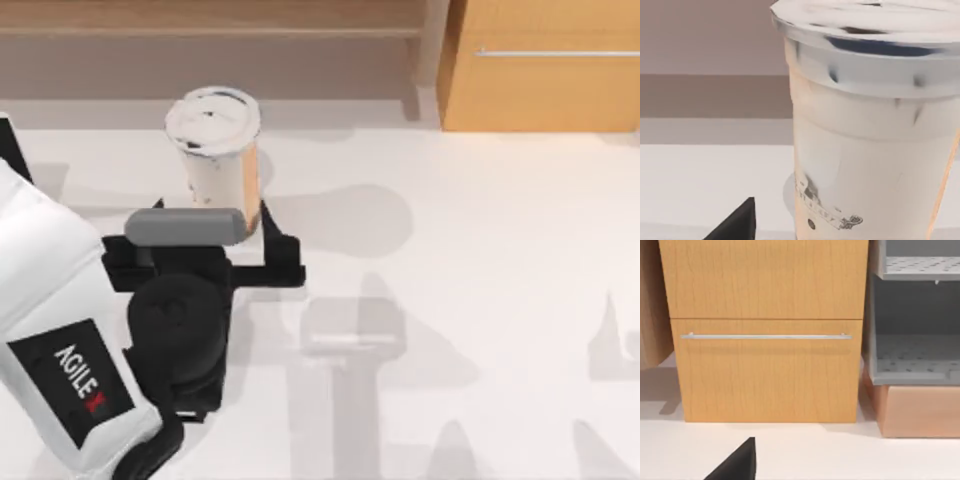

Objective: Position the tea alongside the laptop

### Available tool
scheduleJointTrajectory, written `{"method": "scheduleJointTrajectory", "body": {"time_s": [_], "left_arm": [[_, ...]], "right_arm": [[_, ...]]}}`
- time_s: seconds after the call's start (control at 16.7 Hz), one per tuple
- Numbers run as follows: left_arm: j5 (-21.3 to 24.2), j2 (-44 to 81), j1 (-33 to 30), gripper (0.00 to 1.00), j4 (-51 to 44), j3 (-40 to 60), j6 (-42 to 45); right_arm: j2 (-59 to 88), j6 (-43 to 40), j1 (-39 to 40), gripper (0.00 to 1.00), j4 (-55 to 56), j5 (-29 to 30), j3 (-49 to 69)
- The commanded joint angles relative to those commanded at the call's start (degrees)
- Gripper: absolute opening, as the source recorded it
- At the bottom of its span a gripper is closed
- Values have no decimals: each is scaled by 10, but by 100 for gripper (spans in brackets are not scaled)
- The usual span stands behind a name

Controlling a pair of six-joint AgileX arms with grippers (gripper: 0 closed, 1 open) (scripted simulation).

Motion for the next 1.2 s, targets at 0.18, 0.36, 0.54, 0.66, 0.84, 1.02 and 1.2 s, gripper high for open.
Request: {"method": "scheduleJointTrajectory", "body": {"time_s": [0.18,0.36,0.54,0.66,0.84,1.02,1.2], "left_arm": [[25,25,24,100,-19,47,3],[57,56,56,100,-46,107,7],[80,77,79,100,-66,149,10],[82,78,81,100,-68,152,10],[82,78,81,92,-68,152,10],[82,78,81,70,-68,152,10],[82,78,81,47,-68,152,10]], "right_arm": [[0,0,0,100,0,0,0],[0,0,0,100,0,0,0],[0,0,0,100,0,0,0],[0,0,0,100,0,0,0],[0,0,0,100,0,0,0],[0,0,0,100,0,0,0],[0,0,0,100,0,0,0]]}}
